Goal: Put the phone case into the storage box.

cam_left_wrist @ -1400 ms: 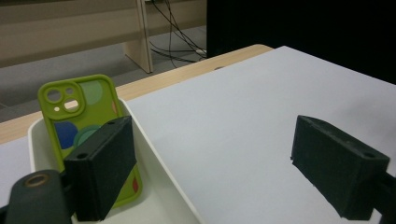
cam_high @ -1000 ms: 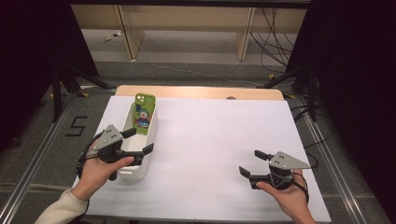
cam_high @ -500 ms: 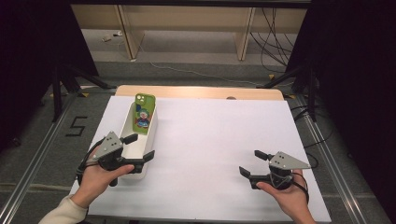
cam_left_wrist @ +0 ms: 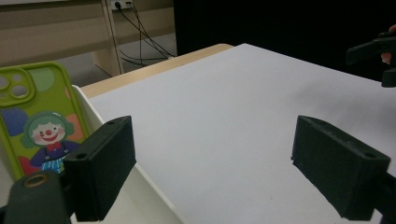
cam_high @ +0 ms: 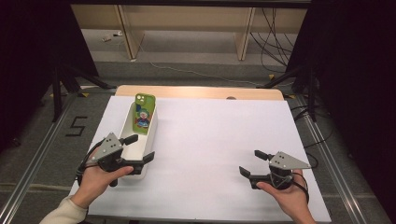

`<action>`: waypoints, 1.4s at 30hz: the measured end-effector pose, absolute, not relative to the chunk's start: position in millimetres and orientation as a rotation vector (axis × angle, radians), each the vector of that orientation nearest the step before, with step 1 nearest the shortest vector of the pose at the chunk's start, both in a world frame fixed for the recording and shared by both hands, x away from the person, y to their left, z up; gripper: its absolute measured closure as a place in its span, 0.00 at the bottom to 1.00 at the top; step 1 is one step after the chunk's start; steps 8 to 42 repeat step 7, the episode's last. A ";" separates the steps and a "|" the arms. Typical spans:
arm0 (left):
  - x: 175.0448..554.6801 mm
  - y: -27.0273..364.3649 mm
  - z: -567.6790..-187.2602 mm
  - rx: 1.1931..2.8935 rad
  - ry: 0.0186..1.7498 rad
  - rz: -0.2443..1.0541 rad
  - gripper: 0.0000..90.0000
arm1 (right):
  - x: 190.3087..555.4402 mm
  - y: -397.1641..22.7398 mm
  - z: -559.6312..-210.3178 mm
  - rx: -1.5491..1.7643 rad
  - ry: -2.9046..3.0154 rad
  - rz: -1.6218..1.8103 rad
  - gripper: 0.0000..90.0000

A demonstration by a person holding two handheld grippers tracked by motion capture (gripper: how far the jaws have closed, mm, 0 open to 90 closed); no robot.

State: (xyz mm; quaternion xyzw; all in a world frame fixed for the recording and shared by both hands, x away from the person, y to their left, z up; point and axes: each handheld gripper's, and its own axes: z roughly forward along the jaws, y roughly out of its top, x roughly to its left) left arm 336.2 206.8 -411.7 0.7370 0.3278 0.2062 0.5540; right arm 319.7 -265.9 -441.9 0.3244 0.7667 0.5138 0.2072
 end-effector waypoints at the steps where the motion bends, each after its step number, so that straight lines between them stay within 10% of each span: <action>1: 336.4 206.9 -412.1 1.742 0.776 0.486 0.14 | 319.8 -265.9 -441.9 0.903 2.135 1.431 0.19; 42: 336.8 206.3 -410.5 1.740 0.779 0.491 0.11 | 320.4 -266.6 -442.2 0.906 2.136 1.432 0.19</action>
